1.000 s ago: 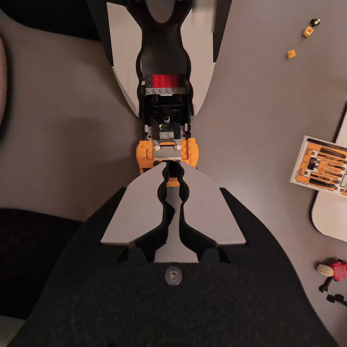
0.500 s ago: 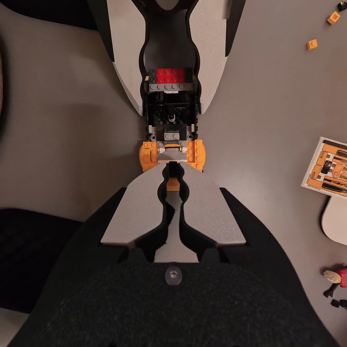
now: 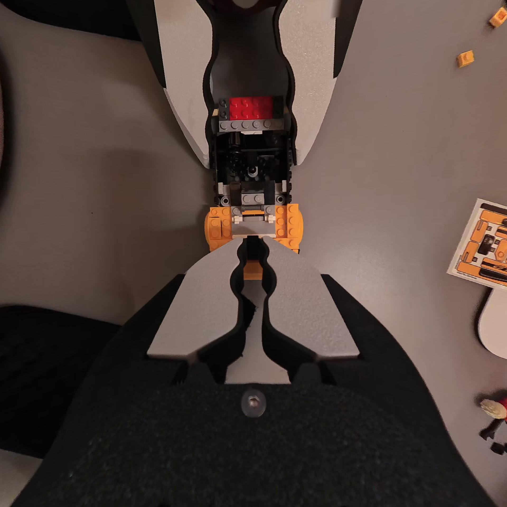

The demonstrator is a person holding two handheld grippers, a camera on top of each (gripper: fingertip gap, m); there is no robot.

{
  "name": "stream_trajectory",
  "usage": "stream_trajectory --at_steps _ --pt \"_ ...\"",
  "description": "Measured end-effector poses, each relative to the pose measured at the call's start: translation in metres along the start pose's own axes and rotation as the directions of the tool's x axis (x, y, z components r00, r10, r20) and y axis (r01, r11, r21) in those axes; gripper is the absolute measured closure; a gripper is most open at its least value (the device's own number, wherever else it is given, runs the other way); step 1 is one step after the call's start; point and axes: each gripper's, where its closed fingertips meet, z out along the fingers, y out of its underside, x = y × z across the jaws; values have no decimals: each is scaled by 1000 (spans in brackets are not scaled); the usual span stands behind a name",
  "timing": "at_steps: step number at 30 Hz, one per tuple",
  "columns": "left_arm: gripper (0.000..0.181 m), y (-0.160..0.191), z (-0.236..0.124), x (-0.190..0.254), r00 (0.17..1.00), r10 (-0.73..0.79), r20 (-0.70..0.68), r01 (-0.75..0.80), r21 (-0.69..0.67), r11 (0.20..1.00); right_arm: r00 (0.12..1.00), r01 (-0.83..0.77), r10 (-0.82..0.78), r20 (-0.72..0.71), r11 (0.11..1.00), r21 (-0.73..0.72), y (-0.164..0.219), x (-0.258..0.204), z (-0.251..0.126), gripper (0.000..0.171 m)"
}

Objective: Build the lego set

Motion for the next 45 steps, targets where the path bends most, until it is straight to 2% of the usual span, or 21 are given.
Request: stream_trajectory --at_steps 17,31,45 --pt "118 0 0 0 1000 -1 1 1 1 1000 1000 -23 23 -12 999 43 -1 4 -8 164" --pt "118 0 0 0 1000 0 2 0 -1 1000 1000 3 -3 -15 1000 -12 2 4 -2 164" --pt "118 0 0 0 1000 -1 0 1 0 1000 1000 -25 25 -4 999 40 5 4 -14 160"
